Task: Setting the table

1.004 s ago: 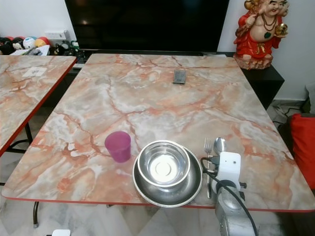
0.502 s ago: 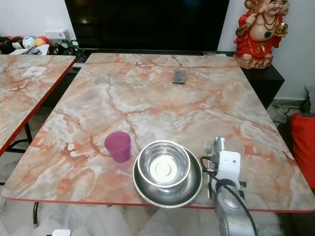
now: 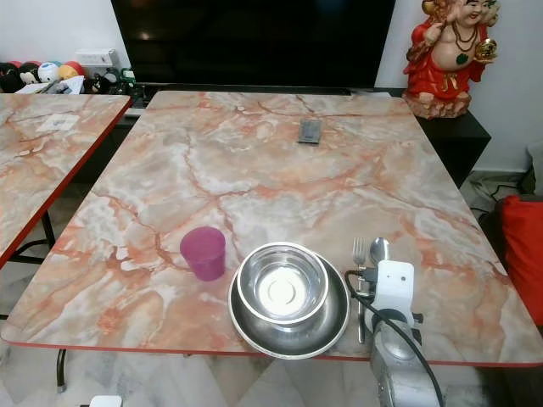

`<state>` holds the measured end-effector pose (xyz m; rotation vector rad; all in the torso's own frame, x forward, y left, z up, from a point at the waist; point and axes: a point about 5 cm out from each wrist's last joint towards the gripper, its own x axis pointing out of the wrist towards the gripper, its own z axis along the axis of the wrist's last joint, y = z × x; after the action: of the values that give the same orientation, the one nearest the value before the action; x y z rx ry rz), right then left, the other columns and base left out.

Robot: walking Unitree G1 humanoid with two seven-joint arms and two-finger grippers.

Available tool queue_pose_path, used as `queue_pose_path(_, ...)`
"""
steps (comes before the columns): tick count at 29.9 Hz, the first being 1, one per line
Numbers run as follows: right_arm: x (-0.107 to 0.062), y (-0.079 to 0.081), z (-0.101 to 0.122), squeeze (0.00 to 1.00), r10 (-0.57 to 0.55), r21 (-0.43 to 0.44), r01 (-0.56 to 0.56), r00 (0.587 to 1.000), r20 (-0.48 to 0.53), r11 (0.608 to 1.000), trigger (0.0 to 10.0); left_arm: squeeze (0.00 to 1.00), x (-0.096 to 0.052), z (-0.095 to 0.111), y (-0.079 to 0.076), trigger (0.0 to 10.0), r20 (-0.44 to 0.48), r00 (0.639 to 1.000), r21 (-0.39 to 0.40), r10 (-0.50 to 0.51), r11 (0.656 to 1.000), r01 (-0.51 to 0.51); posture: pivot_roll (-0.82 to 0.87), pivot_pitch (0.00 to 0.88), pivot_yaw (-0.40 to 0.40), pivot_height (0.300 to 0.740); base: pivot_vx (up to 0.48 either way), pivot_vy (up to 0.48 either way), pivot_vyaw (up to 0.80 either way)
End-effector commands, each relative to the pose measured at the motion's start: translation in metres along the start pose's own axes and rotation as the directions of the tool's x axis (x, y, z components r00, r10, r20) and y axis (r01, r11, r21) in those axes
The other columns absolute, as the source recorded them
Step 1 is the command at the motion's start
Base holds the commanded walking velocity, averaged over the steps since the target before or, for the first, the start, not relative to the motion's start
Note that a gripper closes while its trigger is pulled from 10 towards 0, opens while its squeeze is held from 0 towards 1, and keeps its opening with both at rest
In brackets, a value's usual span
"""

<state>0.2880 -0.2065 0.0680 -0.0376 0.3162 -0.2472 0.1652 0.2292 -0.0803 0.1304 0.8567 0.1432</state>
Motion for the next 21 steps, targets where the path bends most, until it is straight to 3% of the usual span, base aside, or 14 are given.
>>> queue_pose_path(1, -0.0014, 0.0009, -0.0047, 0.99, 0.001, -0.007, -0.001, 1.000, -0.026, 1.000, 10.0, 0.00, -0.0021, -0.0074, 0.0016, 10.0, -0.027, 1.000, 0.017, 0.000, 1.000, 0.000, -0.03, 0.099, -0.002, 0.740, 0.000, 0.000, 0.00)
queue_pose_path(5, -0.0017, 0.0003, -0.0050, 0.91, -0.004, -0.011, 0.003, 1.000, -0.029, 1.000, 10.0, 0.00, -0.0024, -0.0081, 0.0022, 10.0, -0.027, 1.000, 0.018, 0.000, 1.000, 0.000, -0.03, 0.100, -0.002, 0.740, 0.000, 0.000, 0.00)
queue_pose_path(7, -0.0016, -0.0008, -0.0051, 0.66, -0.008, -0.012, 0.008, 1.000, -0.029, 1.000, 10.0, 0.00, -0.0024, -0.0081, 0.0023, 10.0, -0.027, 1.000, 0.019, -0.001, 1.000, 0.002, -0.03, 0.099, -0.001, 0.740, 0.000, 0.000, 0.00)
queue_pose_path(8, -0.0014, -0.0014, -0.0052, 0.31, -0.011, -0.013, 0.010, 1.000, -0.029, 1.000, 10.0, 0.00, -0.0023, -0.0078, 0.0024, 10.0, -0.026, 1.000, 0.019, -0.002, 1.000, 0.002, -0.03, 0.099, -0.001, 0.740, 0.000, 0.000, 0.00)
queue_pose_path(9, -0.0012, -0.0017, -0.0052, 0.31, -0.012, -0.013, 0.012, 0.999, -0.029, 1.000, 10.0, 0.00, -0.0022, -0.0076, 0.0024, 10.0, -0.026, 1.000, 0.019, -0.003, 1.000, 0.003, -0.03, 0.099, -0.001, 0.740, 0.000, 0.000, 0.00)
queue_pose_path(11, -0.0011, -0.0019, -0.0051, 0.00, -0.015, -0.015, 0.014, 0.999, -0.029, 1.000, 10.0, 0.00, -0.0021, -0.0072, 0.0024, 10.0, -0.025, 1.000, 0.020, -0.003, 1.000, 0.004, -0.03, 0.099, -0.001, 0.740, 0.000, 0.000, 0.00)
queue_pose_path(21, -0.0014, -0.0017, -0.0044, 0.00, -0.022, -0.019, 0.021, 0.999, -0.026, 1.000, 10.0, 0.00, -0.0015, -0.0059, 0.0012, 10.0, -0.026, 1.000, 0.024, -0.004, 1.000, 0.005, -0.03, 0.099, -0.001, 0.740, 0.000, 0.000, 0.00)
